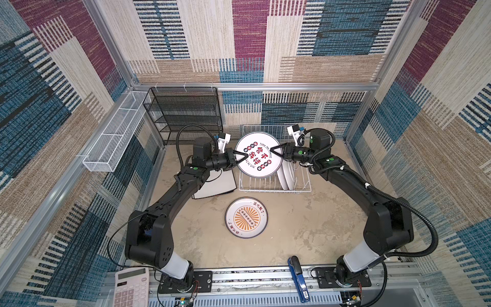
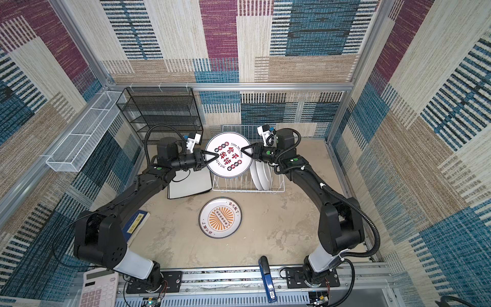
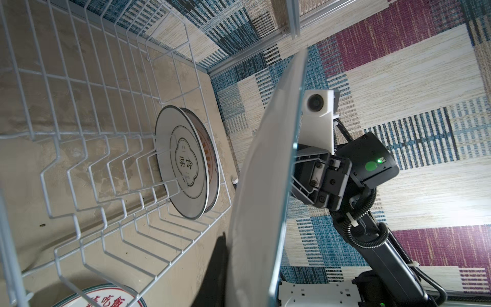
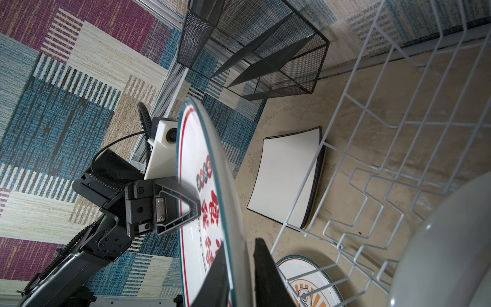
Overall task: Unload the plates from the dish rack
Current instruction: 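Grasp the plate's edge with the left gripper and pull it from the right gripper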
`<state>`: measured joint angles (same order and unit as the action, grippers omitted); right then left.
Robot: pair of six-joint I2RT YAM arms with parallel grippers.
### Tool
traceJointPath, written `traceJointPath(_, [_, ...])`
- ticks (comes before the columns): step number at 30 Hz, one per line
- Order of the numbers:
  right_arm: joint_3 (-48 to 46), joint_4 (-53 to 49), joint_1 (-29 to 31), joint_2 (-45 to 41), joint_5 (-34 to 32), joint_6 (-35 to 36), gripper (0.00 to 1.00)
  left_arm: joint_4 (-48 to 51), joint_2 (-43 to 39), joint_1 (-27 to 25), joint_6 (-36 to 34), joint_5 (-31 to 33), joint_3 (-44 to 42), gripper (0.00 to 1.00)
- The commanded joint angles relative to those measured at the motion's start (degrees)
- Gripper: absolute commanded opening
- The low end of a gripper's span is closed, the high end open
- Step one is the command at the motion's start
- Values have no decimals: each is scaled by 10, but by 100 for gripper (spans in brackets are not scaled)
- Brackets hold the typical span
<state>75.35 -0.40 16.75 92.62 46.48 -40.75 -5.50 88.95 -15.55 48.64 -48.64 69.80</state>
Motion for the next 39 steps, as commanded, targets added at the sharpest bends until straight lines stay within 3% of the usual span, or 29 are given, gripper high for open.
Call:
traceJointPath(1, [-3, 15, 0, -8, -13, 1, 29, -27, -2, 0, 2, -14, 9, 0])
traceJointPath(10, [-25, 10, 0, -61, -91, 54, 82, 11, -24, 3, -16, -4, 17, 0])
traceJointPath(15, [-42, 7, 1, -108, -134, 126, 99, 56, -57, 7, -38, 12, 20, 0])
traceJointPath(23, [-68, -33, 10, -168, -160, 284, 99, 185, -138, 11, -100, 59, 21, 0])
traceJointPath(30, [-103, -82, 62, -210, -207, 433, 99, 277, -221, 15, -124, 96, -32, 0])
traceJointPath(39, [-147, -137, 110, -245, -240, 528, 99, 369, -320, 16, -142, 141, -131, 0])
